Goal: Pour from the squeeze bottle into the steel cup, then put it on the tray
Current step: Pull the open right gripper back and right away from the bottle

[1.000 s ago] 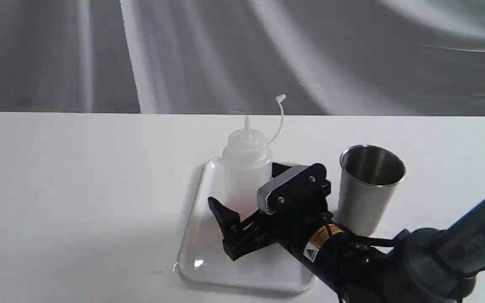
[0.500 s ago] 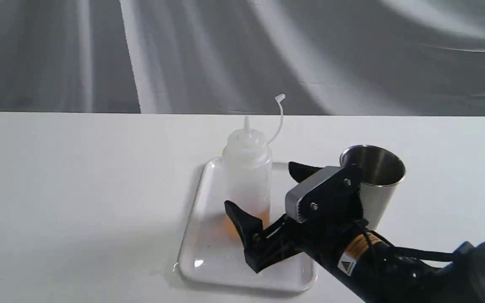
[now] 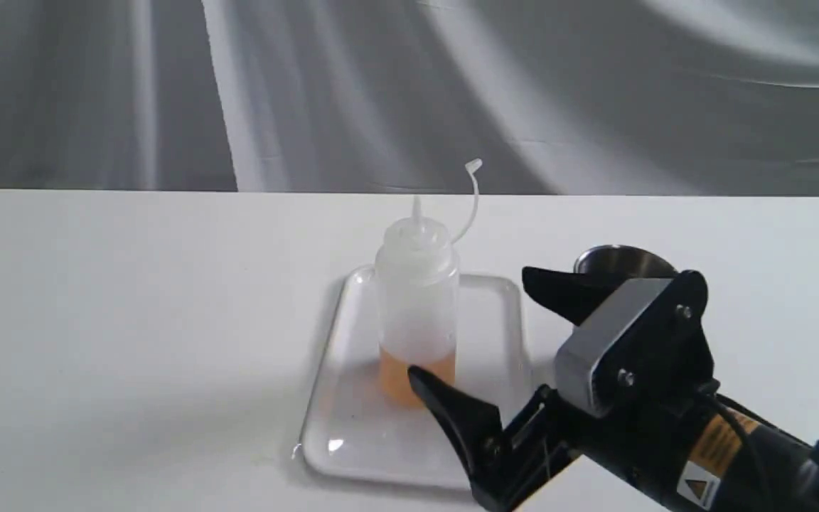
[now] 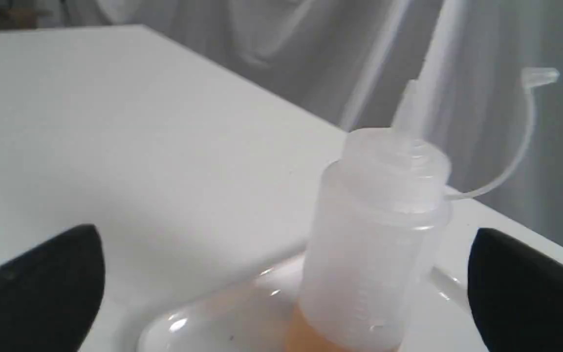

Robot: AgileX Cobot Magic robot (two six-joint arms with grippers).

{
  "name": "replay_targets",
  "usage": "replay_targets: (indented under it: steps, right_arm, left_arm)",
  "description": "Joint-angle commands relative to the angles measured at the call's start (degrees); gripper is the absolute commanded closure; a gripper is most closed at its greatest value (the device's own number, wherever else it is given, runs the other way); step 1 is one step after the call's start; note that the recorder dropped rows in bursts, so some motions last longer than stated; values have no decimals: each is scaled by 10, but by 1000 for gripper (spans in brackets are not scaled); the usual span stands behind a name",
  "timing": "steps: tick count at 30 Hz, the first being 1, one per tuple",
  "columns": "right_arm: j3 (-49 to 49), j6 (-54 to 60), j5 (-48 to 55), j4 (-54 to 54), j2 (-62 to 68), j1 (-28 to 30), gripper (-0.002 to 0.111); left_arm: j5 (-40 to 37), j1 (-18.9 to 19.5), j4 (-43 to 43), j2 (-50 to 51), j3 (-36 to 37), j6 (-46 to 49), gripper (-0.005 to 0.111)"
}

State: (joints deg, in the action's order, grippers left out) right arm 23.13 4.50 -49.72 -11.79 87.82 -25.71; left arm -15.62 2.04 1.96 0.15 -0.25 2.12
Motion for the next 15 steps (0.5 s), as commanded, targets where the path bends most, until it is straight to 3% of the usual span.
replay_targets:
  steps: [1, 15]
  right_arm:
    - [-5, -12, 104, -76, -65, -1, 3]
    - [-4, -67, 311, -87, -349, -63, 3]
  left_arm:
    - [4, -3, 0, -1, 3, 0, 98]
    - [4, -3, 0, -1, 3, -2, 98]
